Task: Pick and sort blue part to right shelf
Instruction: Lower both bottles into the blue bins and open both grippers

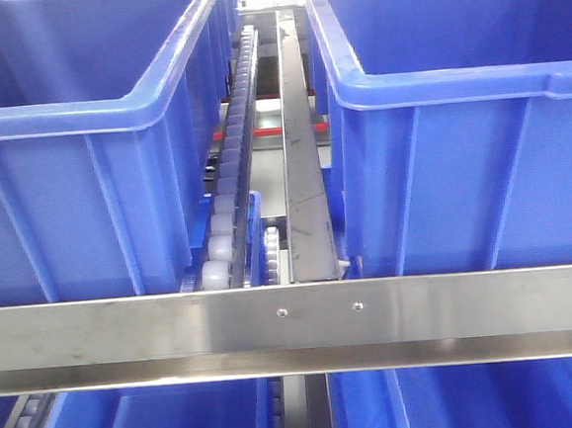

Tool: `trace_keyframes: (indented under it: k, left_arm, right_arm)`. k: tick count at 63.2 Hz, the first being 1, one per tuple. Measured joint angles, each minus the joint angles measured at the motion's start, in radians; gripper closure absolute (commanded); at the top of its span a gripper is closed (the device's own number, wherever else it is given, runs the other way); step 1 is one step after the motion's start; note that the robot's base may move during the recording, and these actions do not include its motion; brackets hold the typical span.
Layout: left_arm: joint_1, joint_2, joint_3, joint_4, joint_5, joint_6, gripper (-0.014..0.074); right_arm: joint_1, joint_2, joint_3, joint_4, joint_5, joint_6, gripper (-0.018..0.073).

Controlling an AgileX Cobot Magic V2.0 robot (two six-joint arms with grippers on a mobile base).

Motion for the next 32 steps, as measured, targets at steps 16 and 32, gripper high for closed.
trace_keyframes:
  k: [16,32]
  left_arm:
    - [0.000,-0.017,0.006,0.000,0.020,0.000,0.0473]
    - [0.000,-0.017,0.006,0.000,0.022,0.000,0.0473]
  right_arm:
    - [0.000,-0.090,0.018,0.000,0.004,0.000,0.0501]
    - [0.000,-0.091,0.018,0.000,0.004,0.000,0.0501]
